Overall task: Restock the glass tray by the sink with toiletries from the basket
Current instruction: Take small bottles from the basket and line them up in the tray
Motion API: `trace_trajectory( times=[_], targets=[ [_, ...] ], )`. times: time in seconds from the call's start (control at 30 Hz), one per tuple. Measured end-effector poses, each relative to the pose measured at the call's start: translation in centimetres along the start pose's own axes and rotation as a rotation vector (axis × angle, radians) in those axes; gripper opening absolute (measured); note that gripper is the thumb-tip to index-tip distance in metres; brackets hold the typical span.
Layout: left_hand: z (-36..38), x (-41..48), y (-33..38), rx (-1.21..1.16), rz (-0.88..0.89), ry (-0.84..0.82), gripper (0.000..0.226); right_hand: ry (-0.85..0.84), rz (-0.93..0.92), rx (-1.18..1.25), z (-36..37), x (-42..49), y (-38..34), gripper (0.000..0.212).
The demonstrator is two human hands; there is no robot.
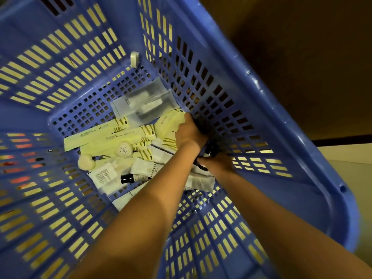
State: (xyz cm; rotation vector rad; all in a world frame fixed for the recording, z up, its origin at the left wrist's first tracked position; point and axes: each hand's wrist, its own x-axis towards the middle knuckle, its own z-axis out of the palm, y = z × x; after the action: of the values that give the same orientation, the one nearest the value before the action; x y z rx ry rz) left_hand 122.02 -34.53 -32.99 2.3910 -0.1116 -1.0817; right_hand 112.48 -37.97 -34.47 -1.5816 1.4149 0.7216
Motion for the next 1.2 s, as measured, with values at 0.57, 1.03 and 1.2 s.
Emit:
trace_trajectory(
  times=[0.57, 1.03, 1.2],
  targets=[
    [-12.7, -12.2, -2.8, -1.239, -0.127, -0.128, 0.036, -0.299, -0.263, 0.436, -7.0, -12.7, -3.9, 0.035],
    [-22.4, -32.4, 3.2, -1.329, 0.119, -0.308, 0.023, -0.683, -0.682, 0.871, -15.3, -33.2, -4.4, 0.022],
    [-23.1, -36.9, 4.3, -1.337, 0.155, -0.307, 0.018, -0.707, -0.709, 0.917, -16.7, -37.4, -3.3, 0.031]
  ],
)
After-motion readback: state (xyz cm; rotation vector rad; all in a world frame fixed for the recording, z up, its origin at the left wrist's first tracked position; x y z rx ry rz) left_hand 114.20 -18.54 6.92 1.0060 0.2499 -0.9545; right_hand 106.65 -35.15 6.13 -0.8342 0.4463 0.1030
